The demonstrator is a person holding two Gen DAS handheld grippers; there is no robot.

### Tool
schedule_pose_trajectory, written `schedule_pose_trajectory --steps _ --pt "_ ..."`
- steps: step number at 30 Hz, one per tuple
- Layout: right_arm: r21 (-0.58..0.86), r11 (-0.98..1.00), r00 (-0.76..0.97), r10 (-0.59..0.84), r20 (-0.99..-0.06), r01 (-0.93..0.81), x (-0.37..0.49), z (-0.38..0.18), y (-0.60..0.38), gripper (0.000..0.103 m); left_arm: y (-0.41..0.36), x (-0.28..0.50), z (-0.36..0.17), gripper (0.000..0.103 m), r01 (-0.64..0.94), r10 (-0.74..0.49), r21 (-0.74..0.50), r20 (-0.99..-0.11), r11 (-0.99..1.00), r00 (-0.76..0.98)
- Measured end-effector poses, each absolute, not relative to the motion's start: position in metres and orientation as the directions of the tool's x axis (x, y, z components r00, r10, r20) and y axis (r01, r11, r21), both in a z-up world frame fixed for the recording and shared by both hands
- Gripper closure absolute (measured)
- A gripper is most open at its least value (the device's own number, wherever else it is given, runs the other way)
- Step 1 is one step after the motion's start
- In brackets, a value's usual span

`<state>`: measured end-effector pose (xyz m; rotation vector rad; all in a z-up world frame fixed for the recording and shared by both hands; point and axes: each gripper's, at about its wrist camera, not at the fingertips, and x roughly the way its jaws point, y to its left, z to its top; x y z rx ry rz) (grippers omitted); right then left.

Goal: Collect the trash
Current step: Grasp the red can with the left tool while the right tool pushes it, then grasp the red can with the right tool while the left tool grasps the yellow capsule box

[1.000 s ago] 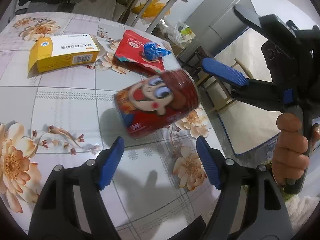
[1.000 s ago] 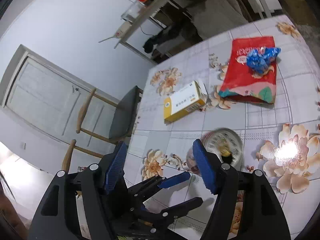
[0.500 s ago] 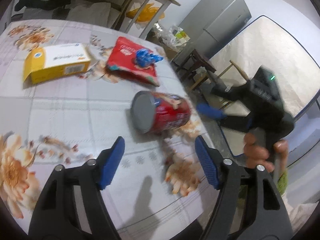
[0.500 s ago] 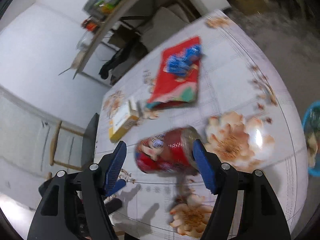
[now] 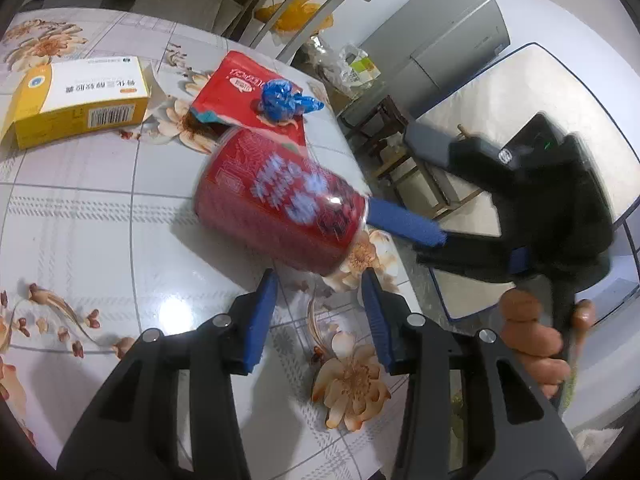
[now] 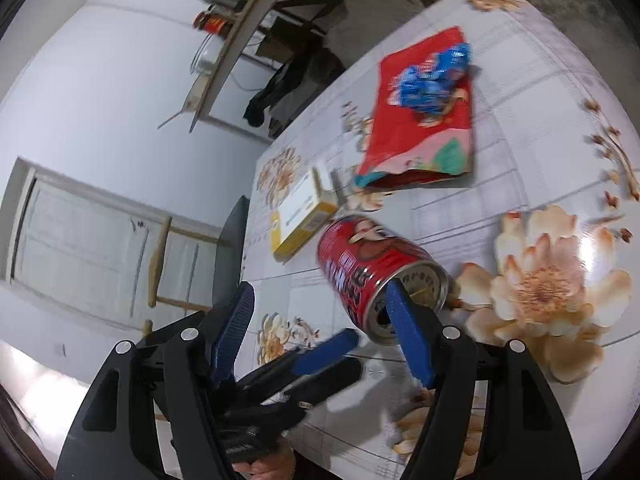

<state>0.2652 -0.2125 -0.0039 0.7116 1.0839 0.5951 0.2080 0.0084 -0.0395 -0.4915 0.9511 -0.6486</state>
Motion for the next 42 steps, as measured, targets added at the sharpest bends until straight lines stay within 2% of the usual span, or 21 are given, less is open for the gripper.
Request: schedule_pose_trajectory --steps 5,6,8,11,20,29,42 --pt "0.737 0.669 0.398 0.704 -0.588 -0.094 0.262 0.006 -0.212 0.036 0.025 0.204 -0.026 0.062 0.285 -0.665 -0.616 -0.567 0.734 0.487" --pt "0.734 0.674 0.401 0.699 -0.593 -0.089 0.263 0.006 -0.214 0.036 0.031 0.206 -0.022 0.059 0.28 -0.65 -0.607 -0.561 0.744 0.513" --pt "0.731 0.681 0.405 0.682 -0.609 -0.049 0.265 0.0 -0.219 0.036 0.041 0.215 -0.016 0.048 0.251 -0.62 -0.597 -0.56 0.762 0.549" --pt "0.743 0.669 0.409 0.68 -0.609 -0.007 0.266 -0.009 -0.227 0.036 0.042 0.237 -0.014 0.043 0.267 -0.621 -0.583 -0.569 0.767 0.539" --pt "0.852 0.513 0.381 0.771 -0.51 0.101 0.27 -0.046 -0.24 0.036 0.02 0.274 -0.031 0.043 0.317 -0.657 -0.582 -0.587 0.749 0.473" --pt "0.823 0.561 0.407 0.733 -0.545 0.092 0.272 -0.042 -0.238 0.036 0.017 0.261 -0.037 0.043 0.322 -0.675 -0.598 -0.589 0.734 0.444" --pt "0.705 0.704 0.409 0.67 -0.619 -0.085 0.244 0.017 -0.193 0.036 0.017 0.203 -0.045 0.043 0.271 -0.687 -0.638 -0.604 0.721 0.404"
